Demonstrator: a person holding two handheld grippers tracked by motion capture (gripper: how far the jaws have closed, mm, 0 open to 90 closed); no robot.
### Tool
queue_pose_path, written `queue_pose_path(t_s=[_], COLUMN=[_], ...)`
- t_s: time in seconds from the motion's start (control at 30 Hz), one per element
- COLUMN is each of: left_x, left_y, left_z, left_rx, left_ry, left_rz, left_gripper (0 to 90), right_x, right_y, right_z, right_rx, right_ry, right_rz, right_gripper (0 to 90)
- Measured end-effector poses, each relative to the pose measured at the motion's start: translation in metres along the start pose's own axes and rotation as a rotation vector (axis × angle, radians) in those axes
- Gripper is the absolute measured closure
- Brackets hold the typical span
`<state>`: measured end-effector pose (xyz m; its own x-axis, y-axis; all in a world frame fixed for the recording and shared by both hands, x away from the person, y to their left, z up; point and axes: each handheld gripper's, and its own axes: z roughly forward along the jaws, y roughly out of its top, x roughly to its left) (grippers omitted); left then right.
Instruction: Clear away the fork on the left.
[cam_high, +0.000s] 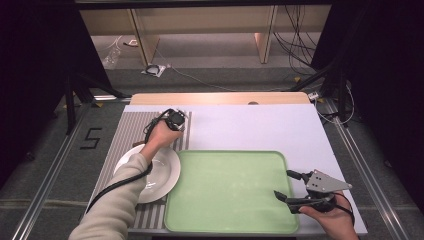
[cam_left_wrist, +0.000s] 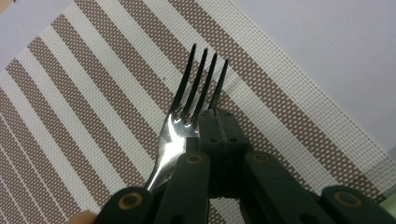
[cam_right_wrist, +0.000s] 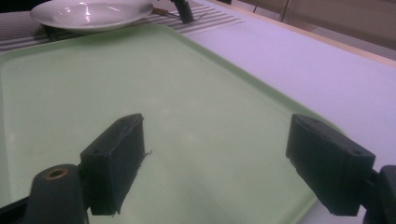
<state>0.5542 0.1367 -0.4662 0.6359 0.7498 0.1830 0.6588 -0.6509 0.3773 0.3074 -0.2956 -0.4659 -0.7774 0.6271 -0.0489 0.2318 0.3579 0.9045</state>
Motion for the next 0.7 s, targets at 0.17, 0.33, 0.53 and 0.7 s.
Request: queue_pose_path(t_s=[0.17, 0.33, 0.53, 0.7], left_x=[0.003, 0.006, 0.015, 0.034], left_y=[0.001, 0.000, -0.010, -0.025], left_z=[0.002, -0.001, -0.027, -0.046], left_rx=[-0.004, -0.030, -0.115, -0.168], left_ry=[0.004, 0.003, 0.010, 0.036], left_rz=[-0.014, -0.023, -0.020, -0.028], left_gripper=[89.8, 89.6, 81.3, 63.4], right_x=[0.000, 0.000, -0.002, -0.004], right_y=[0.000, 0.000, -0.001, -0.002], right_z=[0.000, 0.000, 0.000, -0.001], right_rx=[0.001, 0.001, -0.002, 0.006], right_ry=[0.000, 0.000, -0.005, -0.011], right_rz=[0.000, 0.002, 0.009, 0.016], right_gripper=[20.5, 20.5, 20.5, 20.5])
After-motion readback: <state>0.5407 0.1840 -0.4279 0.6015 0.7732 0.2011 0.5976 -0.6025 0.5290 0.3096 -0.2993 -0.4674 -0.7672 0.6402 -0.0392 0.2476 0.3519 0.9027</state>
